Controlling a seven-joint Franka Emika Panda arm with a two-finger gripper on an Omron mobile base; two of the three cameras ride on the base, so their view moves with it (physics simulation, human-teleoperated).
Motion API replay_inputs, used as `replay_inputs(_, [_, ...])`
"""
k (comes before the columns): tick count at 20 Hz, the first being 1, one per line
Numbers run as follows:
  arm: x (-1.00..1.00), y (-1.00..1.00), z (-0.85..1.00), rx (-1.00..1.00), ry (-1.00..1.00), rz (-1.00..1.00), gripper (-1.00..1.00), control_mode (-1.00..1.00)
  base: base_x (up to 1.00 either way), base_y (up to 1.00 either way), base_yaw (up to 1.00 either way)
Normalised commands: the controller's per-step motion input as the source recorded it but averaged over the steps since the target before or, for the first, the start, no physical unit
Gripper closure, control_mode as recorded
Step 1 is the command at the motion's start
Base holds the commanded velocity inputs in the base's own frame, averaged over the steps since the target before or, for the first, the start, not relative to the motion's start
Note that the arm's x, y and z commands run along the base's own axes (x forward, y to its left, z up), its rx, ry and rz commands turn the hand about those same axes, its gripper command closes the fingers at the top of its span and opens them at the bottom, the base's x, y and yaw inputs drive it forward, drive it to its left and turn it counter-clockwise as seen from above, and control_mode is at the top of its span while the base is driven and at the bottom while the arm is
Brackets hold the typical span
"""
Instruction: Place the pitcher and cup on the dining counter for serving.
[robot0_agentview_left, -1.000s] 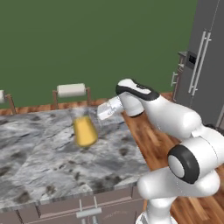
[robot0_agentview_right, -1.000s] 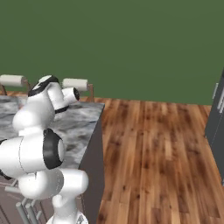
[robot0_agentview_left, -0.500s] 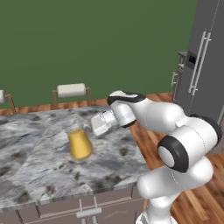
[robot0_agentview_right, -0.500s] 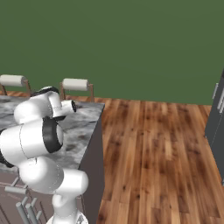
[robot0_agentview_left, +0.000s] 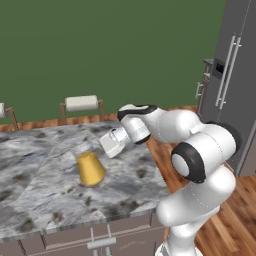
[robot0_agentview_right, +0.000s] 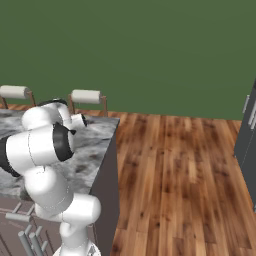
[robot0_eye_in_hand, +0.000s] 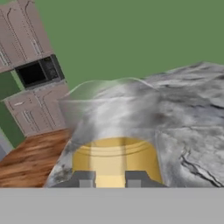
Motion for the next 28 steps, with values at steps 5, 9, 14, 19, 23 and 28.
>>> replay_inputs(5, [-0.12, 0.00, -0.24, -0.12, 0.00, 0.11, 1.00, -1.00, 0.00, 0.00, 0.00])
replay_inputs(9, [-0.01, 0.00, -0.01, -0.02, 0.00, 0.03, -1.00, -1.00, 0.00, 0.00, 0.00])
replay_inputs(14, [-0.30, -0.14, 0.00, 0.00, 0.00, 0.00, -1.00, -1.00, 0.00, 0.00, 0.00])
replay_inputs(19, [-0.51, -0.42, 0.00, 0.00, 0.00, 0.00, -1.00, -1.00, 0.00, 0.00, 0.00])
replay_inputs(23, [-0.49, -0.58, 0.03, 0.00, -0.02, 0.00, -1.00, -1.00, 0.00, 0.00, 0.00])
replay_inputs(28, [-0.48, -0.68, 0.25, 0.00, -0.06, -0.01, -1.00, -1.00, 0.00, 0.00, 0.00])
